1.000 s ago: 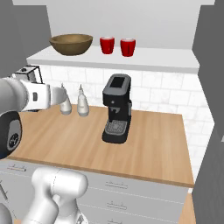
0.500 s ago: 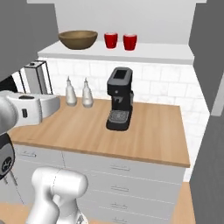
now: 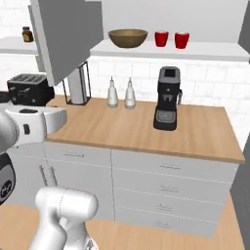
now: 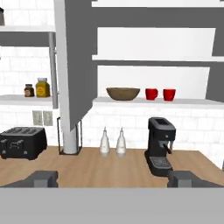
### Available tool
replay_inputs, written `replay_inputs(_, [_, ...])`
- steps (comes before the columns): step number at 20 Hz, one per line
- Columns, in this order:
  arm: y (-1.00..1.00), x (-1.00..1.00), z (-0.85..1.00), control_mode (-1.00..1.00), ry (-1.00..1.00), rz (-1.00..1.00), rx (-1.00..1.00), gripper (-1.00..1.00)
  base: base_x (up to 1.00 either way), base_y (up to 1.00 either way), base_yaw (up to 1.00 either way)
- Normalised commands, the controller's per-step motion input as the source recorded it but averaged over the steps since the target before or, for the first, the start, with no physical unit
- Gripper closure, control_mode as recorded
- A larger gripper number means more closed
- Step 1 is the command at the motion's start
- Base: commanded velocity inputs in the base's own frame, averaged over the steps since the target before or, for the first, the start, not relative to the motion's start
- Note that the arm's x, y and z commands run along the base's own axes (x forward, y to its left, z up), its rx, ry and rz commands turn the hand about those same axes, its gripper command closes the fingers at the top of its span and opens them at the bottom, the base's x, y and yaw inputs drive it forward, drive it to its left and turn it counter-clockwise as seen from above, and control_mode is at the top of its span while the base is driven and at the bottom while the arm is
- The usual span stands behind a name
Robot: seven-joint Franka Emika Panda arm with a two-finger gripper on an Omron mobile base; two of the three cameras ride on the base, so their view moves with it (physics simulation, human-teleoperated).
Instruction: Gather all objects into one cabinet and sort the glasses and bowls to opposite sides.
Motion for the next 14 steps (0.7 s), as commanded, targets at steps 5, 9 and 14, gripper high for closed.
replay_inputs(5, [0.00,0.00,0.00,1.00,0.00,0.00,0.00,-1.00,-0.10,1.00,-0.01])
replay_inputs(9, [0.00,0.00,0.00,1.00,0.00,0.00,0.00,-1.00,-0.21,1.00,0.00])
replay_inputs(14, [0.00,0.00,0.00,1.00,0.00,0.00,0.00,-1.00,-0.04,1.00,0.00])
